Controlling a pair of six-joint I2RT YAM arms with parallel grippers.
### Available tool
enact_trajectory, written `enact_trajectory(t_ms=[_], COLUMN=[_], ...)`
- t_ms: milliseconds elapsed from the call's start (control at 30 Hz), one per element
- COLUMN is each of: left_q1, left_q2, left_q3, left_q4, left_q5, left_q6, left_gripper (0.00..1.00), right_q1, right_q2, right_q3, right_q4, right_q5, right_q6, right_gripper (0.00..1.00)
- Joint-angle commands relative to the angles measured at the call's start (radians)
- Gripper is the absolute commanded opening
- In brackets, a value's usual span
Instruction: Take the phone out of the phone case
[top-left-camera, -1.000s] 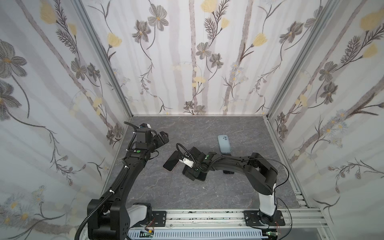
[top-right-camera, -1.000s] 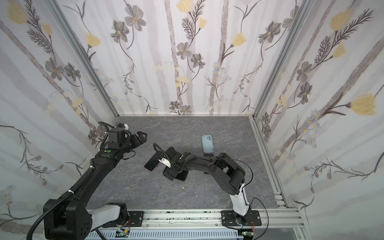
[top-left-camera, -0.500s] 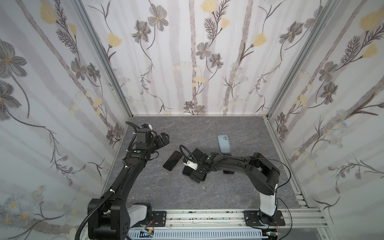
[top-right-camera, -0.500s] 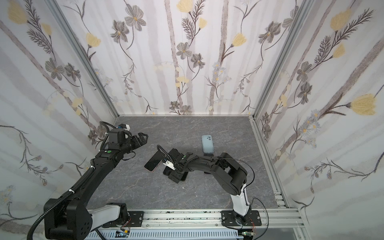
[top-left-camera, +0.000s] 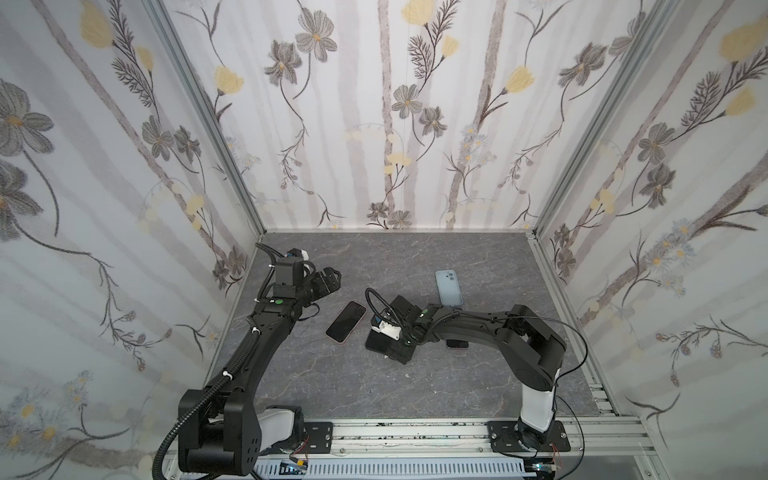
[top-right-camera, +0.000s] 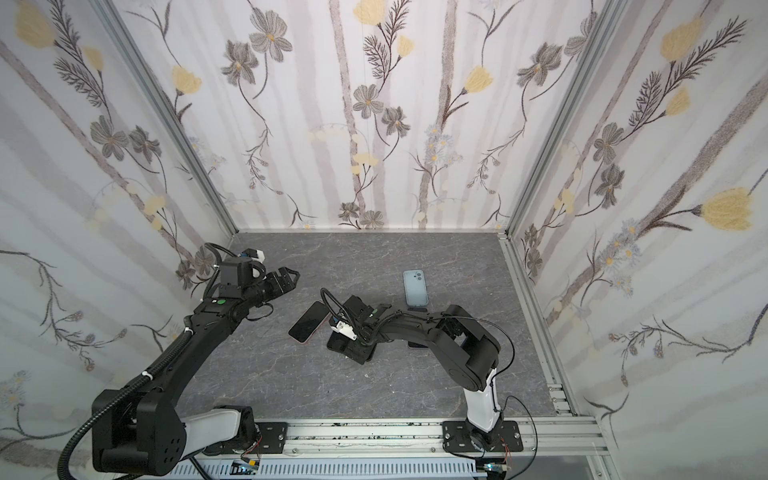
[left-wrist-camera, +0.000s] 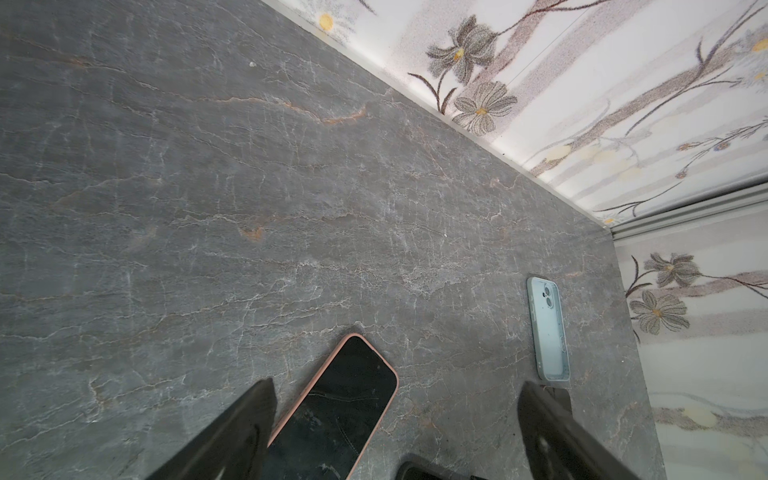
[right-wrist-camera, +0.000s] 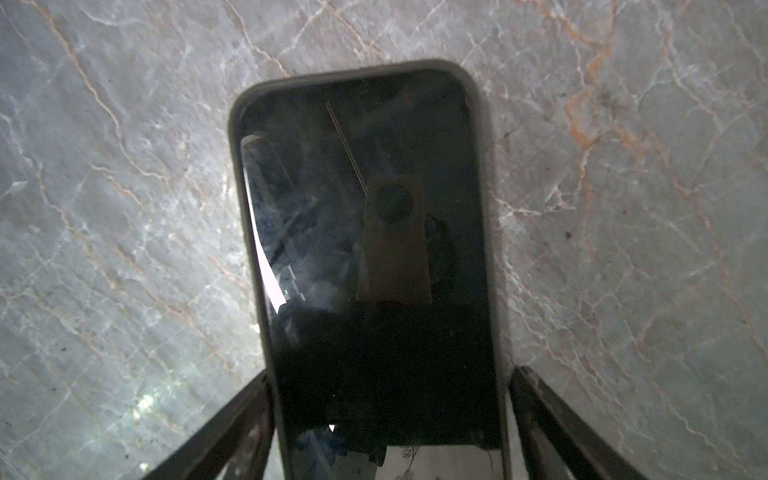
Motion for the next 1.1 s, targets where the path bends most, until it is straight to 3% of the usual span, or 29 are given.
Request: enact_trajectory(t_ms=[0,400,733,1067], left_q1=[0.0,-0.052,-0.229,-0.318], left_q2=[-0.002,0.049,0.153,0.221], left_q3=[-0.005,-0.03,-0.06,-0.102], left_q4=[0.023,0.021,0.009,0.009], left_q5=[0.014,0.073,0.167,0.168], left_q6=[0.003,-0.031,-0.108,-0.209], left_gripper=[0.9,0.86,0.82,0.75], right_q1=[0.001,-0.017,-0.091,-0.145], right_q2=[0.007,-0.046,-0.126,-0.129], right_q3=[-0.011,-0.046,-0.151,-0.225], right_q4=[-0.11,-0.057,0.123,0.233], right_q5=[0.023,-0.027,-0.253,-0.301], right_q6=[-0.023,-0.01,0.077,0.137], right_gripper=[0.81,0.62,0.59,0.58])
